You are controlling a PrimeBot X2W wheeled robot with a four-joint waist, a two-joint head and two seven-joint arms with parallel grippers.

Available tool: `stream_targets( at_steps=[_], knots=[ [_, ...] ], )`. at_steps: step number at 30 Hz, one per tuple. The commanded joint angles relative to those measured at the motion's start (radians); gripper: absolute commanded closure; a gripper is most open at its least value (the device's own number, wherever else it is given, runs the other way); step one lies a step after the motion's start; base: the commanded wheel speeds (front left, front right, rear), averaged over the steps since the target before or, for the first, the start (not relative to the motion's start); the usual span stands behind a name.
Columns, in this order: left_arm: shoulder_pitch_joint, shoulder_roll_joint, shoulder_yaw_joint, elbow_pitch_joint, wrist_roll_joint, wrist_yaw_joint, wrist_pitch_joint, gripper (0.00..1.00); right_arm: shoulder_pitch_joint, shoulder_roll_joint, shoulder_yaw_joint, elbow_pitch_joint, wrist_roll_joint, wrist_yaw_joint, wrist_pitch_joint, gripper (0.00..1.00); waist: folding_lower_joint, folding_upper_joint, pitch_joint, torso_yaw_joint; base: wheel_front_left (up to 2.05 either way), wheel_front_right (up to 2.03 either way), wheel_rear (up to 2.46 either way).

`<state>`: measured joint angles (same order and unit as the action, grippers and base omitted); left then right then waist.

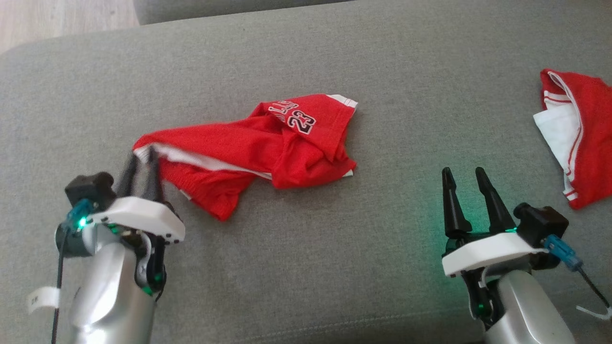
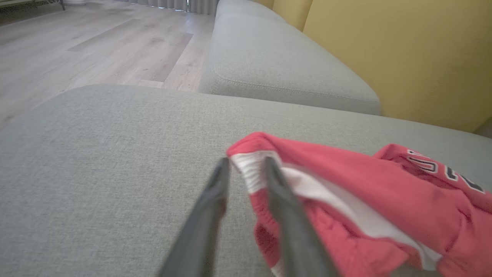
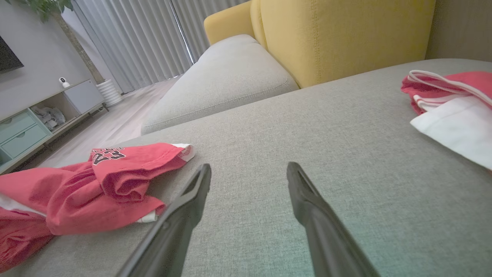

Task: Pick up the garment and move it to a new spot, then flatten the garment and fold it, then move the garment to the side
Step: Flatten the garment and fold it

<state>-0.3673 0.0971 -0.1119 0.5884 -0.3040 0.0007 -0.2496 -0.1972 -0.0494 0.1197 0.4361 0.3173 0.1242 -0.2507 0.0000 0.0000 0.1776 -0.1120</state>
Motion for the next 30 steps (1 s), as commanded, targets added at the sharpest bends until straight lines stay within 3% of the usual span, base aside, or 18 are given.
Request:
stream_targets(
  at_steps=[1, 6, 18, 30],
  knots=[
    [-0.053, 0.026, 0.045, -0.012, 0.007, 0.011, -0.012, 0.00, -0.043, -0.001, 0.030, -0.026, 0.010, 0.007, -0.011, 0.00, 0.0000, 0.0000, 0.002, 0.000, 0.00, 0.00, 0.00],
    [-0.058, 0.007, 0.061, -0.001, 0.025, 0.029, -0.012, 0.00, -0.054, -0.001, 0.094, -0.032, 0.015, 0.007, -0.011, 0.00, 0.0000, 0.0000, 0.005, 0.022, 0.00, 0.00, 0.00],
    [0.097, -0.046, 0.014, -0.129, 0.037, 0.020, -0.012, 0.00, -0.137, -0.001, 0.385, 0.022, -0.017, 0.007, 0.005, 0.00, 0.0000, 0.0000, 0.014, 0.155, 0.00, 0.00, 0.00],
    [0.140, -0.047, -0.056, -0.180, -0.032, 0.046, -0.012, 0.00, -0.235, -0.001, 0.391, 0.143, -0.246, 0.007, 0.086, 0.00, 0.0000, 0.0000, 0.023, 0.211, 0.00, 0.00, 0.00]
  ],
)
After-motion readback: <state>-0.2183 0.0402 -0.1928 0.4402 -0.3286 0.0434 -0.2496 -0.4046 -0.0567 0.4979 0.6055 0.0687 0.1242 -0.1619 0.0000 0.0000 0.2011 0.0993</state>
